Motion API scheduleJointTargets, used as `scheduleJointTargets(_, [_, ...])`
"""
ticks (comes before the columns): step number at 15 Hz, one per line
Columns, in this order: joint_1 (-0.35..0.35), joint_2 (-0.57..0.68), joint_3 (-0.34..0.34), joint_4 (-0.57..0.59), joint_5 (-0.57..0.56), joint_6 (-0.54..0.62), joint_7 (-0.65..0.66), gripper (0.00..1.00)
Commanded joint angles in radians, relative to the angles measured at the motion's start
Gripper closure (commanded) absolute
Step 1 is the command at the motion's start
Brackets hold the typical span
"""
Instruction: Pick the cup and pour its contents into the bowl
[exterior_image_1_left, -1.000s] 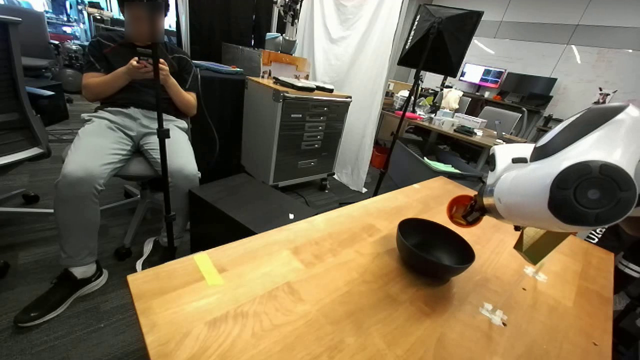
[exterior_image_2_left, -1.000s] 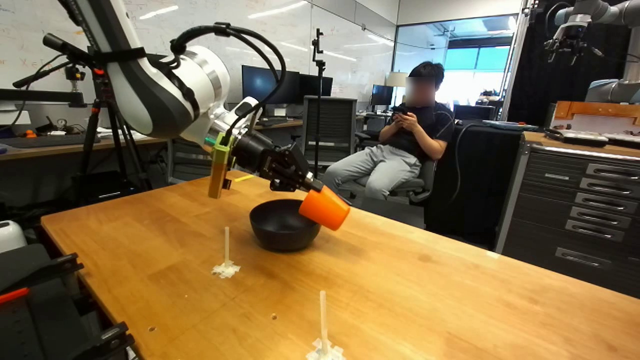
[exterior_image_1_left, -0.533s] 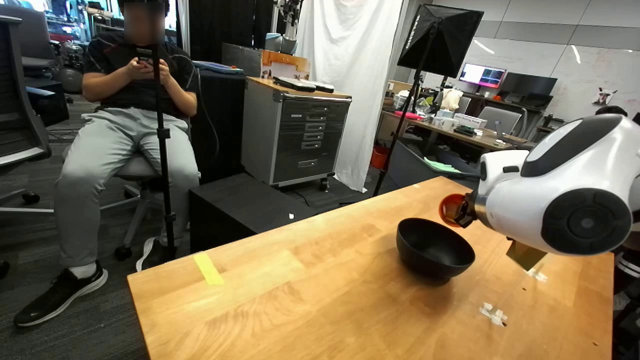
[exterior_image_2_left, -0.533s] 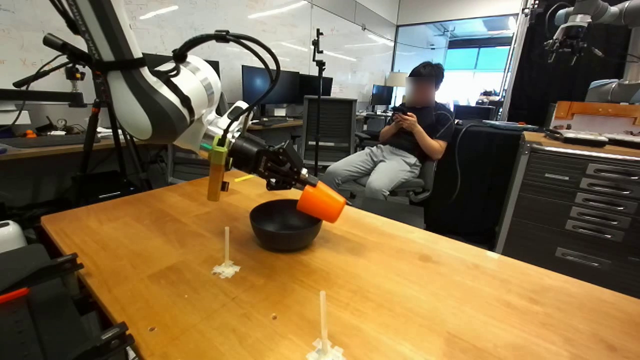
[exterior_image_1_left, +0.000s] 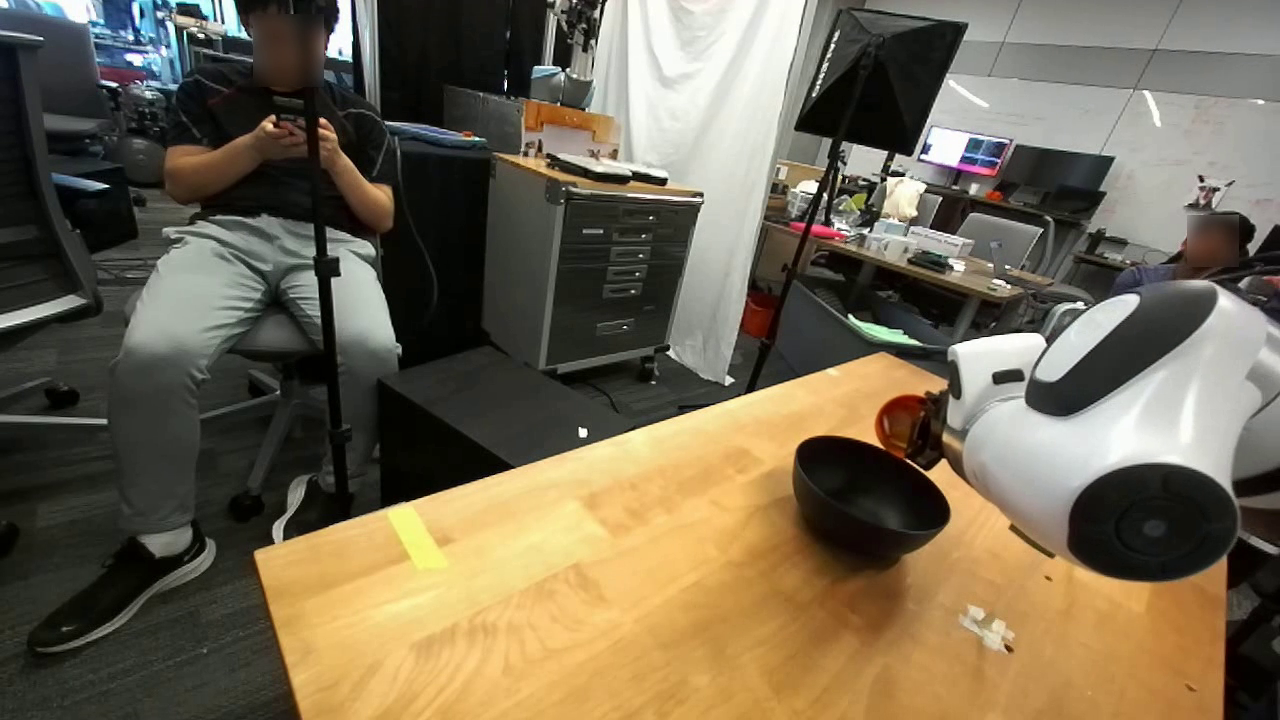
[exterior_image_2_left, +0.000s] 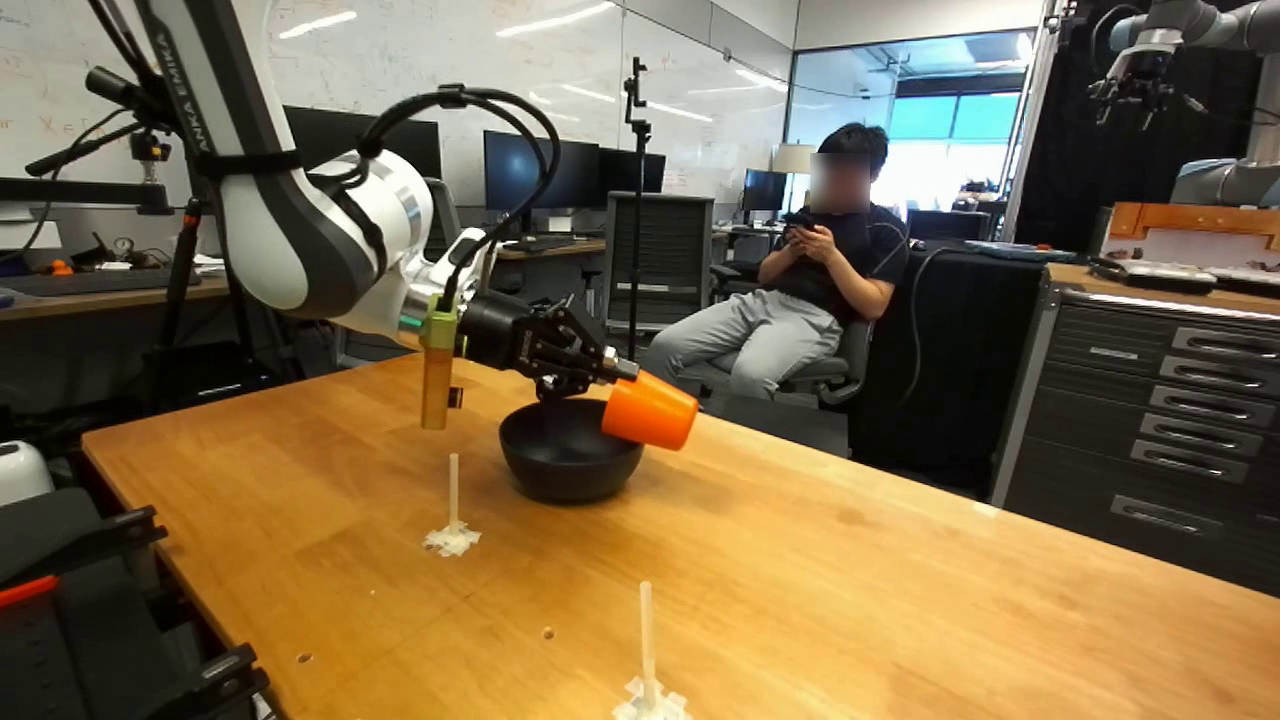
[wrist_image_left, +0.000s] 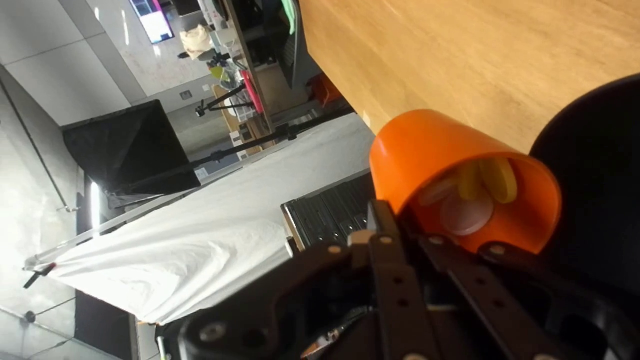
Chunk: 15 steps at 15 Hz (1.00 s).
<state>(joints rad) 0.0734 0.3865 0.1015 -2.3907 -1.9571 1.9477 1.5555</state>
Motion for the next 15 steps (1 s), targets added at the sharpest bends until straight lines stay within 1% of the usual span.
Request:
scheduleJointTargets(1, [0.010,0.025,0.010,-0.008,-0.064,-0.101,0.025,0.99])
scheduleJointTargets(5, [0.017,0.048,0.020,-0.017,-0.121,-0.172,0.031,0.99])
scheduleJointTargets(11, [0.035,0.078,0.047,-0.035,-0.179,-0.272,0.046,0.99])
scheduleJointTargets(15, [0.045,0.098,0.049,-0.053,-0.222,-0.340,0.052,0.99])
